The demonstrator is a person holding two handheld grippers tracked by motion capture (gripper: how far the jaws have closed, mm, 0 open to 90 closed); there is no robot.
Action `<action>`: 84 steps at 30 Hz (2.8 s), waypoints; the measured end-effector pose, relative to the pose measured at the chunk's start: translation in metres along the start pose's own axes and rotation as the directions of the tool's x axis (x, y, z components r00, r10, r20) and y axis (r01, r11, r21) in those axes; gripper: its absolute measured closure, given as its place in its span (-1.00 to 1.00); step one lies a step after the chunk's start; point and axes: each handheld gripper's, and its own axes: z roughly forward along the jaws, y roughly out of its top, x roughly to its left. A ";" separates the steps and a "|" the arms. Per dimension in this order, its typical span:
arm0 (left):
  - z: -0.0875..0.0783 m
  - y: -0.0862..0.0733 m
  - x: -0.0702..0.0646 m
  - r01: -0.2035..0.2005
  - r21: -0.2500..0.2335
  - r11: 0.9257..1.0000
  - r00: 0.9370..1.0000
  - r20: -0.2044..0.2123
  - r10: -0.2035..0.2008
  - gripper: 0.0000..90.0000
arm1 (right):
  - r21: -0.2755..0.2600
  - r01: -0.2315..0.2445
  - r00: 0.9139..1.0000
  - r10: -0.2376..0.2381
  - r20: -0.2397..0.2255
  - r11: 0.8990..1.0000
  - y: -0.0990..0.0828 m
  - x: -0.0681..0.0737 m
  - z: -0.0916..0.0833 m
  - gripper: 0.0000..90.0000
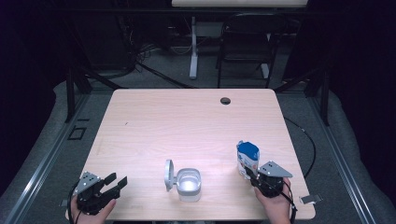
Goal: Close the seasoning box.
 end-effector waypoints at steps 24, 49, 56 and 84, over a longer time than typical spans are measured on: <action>0.001 0.000 0.000 -0.001 0.002 1.000 1.000 0.002 0.001 0.10 | 0.002 -0.015 1.000 0.015 -0.015 1.000 -0.003 -0.005 -0.001 0.02; 0.007 0.004 -0.004 -0.005 -0.004 1.000 1.000 0.022 0.005 0.10 | 0.005 -0.012 1.000 0.012 -0.006 1.000 -0.004 -0.003 -0.011 -0.09; 0.012 0.008 -0.008 -0.017 -0.003 1.000 0.999 0.035 0.017 0.12 | -0.009 -0.022 1.000 0.022 -0.011 1.000 -0.008 -0.003 -0.014 -0.09; 0.022 0.039 -0.067 -0.181 -0.027 0.983 0.962 0.201 0.183 0.84 | -0.014 -0.002 1.000 0.001 -0.026 1.000 -0.016 0.007 -0.031 -0.12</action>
